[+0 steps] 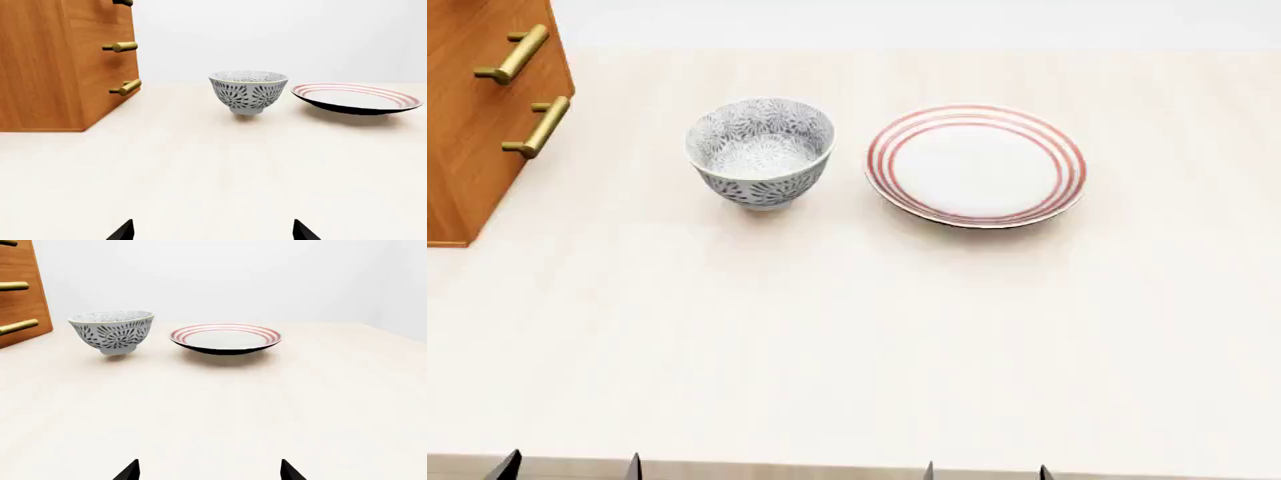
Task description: Open the top drawer of the cabinet.
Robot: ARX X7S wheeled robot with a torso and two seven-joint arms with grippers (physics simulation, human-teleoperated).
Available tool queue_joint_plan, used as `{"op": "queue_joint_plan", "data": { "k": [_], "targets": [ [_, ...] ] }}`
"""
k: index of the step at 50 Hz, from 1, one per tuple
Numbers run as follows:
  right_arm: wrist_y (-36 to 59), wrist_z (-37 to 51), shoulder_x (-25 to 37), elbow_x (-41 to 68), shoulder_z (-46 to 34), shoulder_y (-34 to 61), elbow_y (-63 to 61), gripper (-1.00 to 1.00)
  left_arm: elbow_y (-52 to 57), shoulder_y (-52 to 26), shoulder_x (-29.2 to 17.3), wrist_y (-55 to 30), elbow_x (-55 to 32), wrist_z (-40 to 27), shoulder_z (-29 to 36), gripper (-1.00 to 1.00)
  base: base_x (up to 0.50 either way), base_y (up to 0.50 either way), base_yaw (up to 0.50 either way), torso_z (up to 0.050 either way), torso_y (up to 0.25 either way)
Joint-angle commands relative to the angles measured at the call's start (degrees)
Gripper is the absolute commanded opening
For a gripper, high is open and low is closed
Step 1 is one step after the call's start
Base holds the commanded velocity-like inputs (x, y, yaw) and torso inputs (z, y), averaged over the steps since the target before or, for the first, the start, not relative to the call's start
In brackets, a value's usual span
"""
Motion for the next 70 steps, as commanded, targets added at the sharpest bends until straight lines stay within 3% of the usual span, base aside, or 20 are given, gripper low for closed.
{"op": "queue_joint_plan", "data": {
  "k": [1,13,14,35,70],
  "targets": [
    [0.1,1.1,0.9,0.7,-1.3,0.0,0.0,1.0,-0.2,-0.1,-0.9,-0.4,-1.1,-1.1,0.9,1.0,0.0,0.0,0.0,0.0,0.0],
    [0.8,4.5,3.8,3.5,-4.8,0.5,0.5,1.0,-0.8,0.0,-3.9,0.5,-3.3,-4.8,4.7,1.0,0.0,0.0,0.0,0.0,0.0],
    [0.7,0.4,0.6,0.3,-1.0,0.1,0.1,1.0,-0.5,-0.3,-0.6,-1.2,-0.4,-0.9,0.5,1.0,0.0,0.0,0.0,0.0,0.0],
    [0.4,3.8,3.6,3.3,-4.5,0.3,0.3,1.0,-0.2,-0.5,-3.6,-1.8,-3.1,-4.3,4.3,1.0,0.0,0.0,0.0,0.0,0.0],
    [0.2,6.6,5.8,5.7,-7.2,0.6,0.2,1.0,-0.4,-0.7,-5.9,-0.8,-5.6,-6.9,6.9,1.0,0.0,0.0,0.0,0.05,0.0]
  ]
}}
